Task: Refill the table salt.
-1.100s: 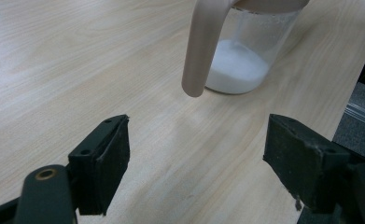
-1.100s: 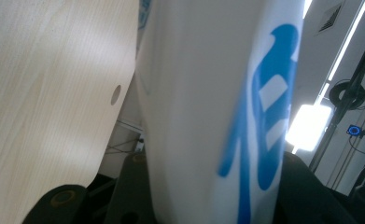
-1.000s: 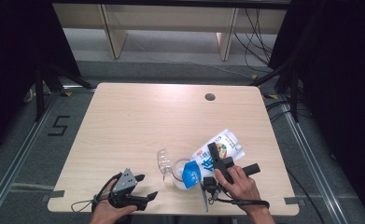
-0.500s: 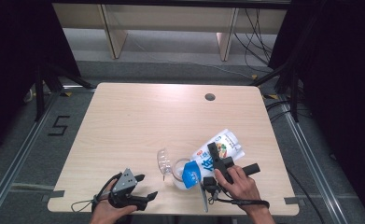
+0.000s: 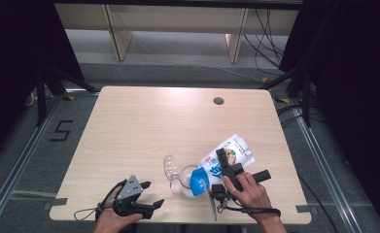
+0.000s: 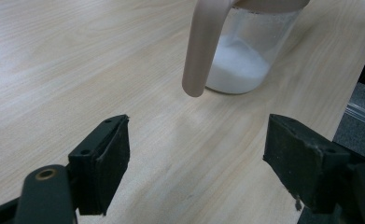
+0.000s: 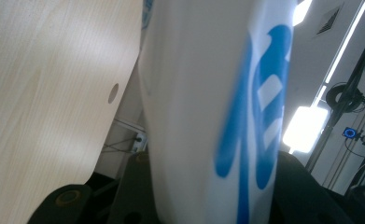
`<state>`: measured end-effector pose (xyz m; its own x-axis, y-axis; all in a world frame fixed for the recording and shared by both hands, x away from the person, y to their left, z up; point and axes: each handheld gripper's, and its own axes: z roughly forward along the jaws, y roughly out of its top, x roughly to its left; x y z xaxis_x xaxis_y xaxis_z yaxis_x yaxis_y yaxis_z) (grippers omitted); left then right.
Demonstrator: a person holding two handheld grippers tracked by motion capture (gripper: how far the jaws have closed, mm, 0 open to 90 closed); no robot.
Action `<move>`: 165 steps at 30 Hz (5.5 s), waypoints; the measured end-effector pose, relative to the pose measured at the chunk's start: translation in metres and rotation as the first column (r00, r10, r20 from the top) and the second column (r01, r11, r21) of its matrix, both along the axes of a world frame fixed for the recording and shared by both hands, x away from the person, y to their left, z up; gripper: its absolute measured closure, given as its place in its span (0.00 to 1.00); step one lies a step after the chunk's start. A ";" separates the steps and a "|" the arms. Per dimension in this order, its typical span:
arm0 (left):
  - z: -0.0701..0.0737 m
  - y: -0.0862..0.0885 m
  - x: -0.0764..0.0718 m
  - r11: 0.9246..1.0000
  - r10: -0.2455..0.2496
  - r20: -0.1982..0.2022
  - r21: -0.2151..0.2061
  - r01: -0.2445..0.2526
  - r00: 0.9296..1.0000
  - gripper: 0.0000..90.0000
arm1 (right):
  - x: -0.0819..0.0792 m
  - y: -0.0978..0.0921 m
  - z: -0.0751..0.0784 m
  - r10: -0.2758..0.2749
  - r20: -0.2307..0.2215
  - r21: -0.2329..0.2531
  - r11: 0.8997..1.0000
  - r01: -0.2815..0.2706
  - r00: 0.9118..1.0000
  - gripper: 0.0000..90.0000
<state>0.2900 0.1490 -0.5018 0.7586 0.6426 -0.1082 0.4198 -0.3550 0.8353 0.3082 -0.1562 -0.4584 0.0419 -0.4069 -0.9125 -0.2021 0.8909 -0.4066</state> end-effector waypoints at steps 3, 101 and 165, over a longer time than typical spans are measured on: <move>0.000 0.000 0.000 1.000 0.003 -0.002 0.005 -0.003 1.000 0.24 | 0.000 0.000 0.000 -0.002 -0.001 -0.003 1.000 0.002 1.000 0.78; 0.000 -0.001 -0.001 1.000 0.014 -0.013 -0.009 -0.014 1.000 0.24 | 0.000 0.003 0.001 0.014 0.016 -0.047 0.999 -0.014 1.000 0.83; 0.000 0.000 0.000 1.000 0.002 0.000 0.000 -0.002 1.000 0.24 | -0.003 0.003 0.005 0.008 0.028 -0.073 0.997 -0.006 1.000 0.88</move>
<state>0.2899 0.1491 -0.5019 0.7572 0.6442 -0.1078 0.4205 -0.3544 0.8352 0.3053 -0.1537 -0.4535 0.0707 -0.4718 -0.8789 -0.1957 0.8574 -0.4760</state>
